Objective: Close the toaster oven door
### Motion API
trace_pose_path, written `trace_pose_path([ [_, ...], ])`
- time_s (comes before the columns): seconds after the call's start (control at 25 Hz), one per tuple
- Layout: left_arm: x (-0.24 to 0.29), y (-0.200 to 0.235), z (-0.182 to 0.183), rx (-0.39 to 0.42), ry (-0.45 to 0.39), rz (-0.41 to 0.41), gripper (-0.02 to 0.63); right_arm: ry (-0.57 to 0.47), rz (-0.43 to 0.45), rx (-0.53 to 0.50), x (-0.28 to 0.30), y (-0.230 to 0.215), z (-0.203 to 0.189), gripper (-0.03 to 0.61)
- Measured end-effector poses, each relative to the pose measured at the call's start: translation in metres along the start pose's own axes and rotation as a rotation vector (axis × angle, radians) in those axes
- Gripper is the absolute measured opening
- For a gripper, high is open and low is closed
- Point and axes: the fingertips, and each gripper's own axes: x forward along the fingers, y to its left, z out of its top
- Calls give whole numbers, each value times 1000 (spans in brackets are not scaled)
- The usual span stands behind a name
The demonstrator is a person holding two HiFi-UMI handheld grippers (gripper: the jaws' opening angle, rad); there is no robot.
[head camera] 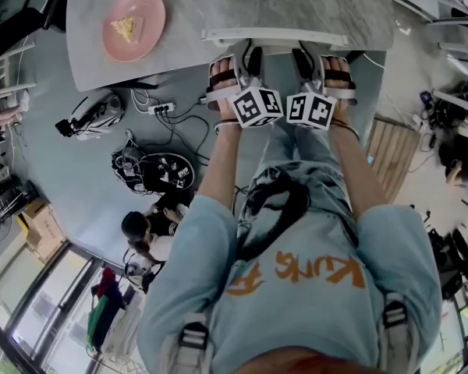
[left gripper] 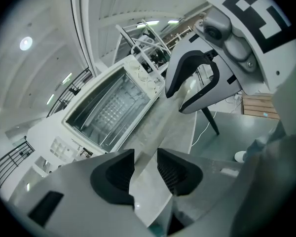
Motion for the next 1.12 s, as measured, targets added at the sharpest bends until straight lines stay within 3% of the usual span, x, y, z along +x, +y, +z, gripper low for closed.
trace_pose_path([
  [0.52, -9, 45, 39, 67, -42, 91, 129, -55, -40, -75, -13, -54, 18, 86],
  [1.12, -7, 103, 83, 39, -81, 131, 129, -132, -82, -97, -11, -123, 41, 91],
])
